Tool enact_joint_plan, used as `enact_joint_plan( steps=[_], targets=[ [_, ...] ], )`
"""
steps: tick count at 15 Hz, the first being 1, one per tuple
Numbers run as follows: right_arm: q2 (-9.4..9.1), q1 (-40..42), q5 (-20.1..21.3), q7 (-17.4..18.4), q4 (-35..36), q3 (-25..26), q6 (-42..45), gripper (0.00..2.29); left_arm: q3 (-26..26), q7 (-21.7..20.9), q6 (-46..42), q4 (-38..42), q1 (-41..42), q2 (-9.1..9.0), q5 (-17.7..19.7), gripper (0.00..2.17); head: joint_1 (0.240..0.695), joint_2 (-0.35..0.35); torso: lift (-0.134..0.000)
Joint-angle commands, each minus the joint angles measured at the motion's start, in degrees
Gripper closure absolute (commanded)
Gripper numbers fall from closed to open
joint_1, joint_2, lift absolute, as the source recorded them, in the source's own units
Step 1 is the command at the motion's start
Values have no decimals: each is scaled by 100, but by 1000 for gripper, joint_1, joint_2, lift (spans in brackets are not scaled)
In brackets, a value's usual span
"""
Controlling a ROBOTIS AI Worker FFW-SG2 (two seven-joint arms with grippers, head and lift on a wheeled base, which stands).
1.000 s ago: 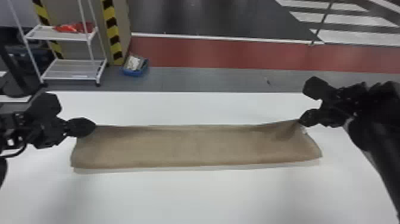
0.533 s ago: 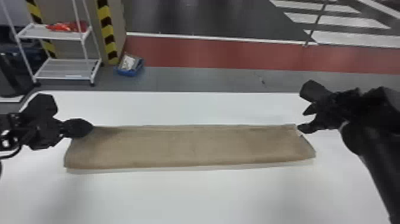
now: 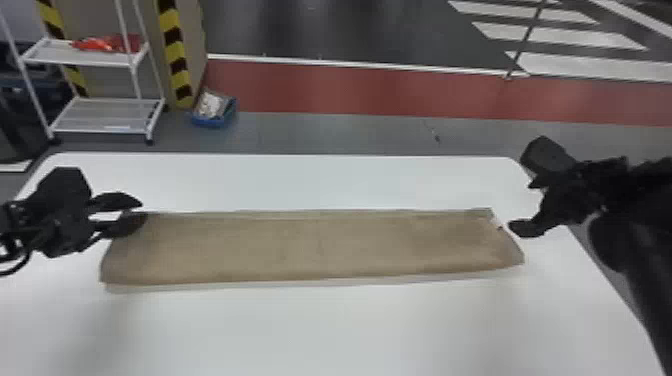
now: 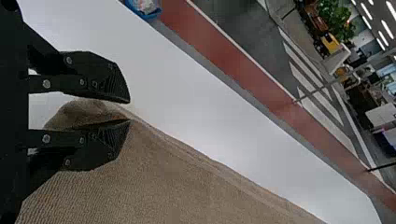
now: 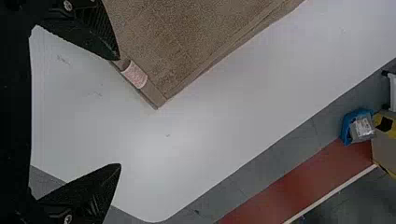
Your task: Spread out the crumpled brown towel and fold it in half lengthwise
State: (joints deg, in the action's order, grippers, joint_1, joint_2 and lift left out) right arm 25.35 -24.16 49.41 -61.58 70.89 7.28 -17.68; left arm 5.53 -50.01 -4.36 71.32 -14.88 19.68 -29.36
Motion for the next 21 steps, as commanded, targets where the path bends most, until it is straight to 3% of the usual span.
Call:
enact_joint_plan(
  steps=[1,6,21],
  targets=[
    [93,202,-159,-21,206,168,-39,56,35,96,-60,198,178,18,185,-2,695,-147,-124],
    [137,254,-274,-74,338,309,-180,56,317,0,-7,910,600,62,659,16,695,-169,-124],
    [101,386,-274,-74,549,335,-232,56,536,-79,99,1332,996,80,747,26,695,-166,-124]
  ],
)
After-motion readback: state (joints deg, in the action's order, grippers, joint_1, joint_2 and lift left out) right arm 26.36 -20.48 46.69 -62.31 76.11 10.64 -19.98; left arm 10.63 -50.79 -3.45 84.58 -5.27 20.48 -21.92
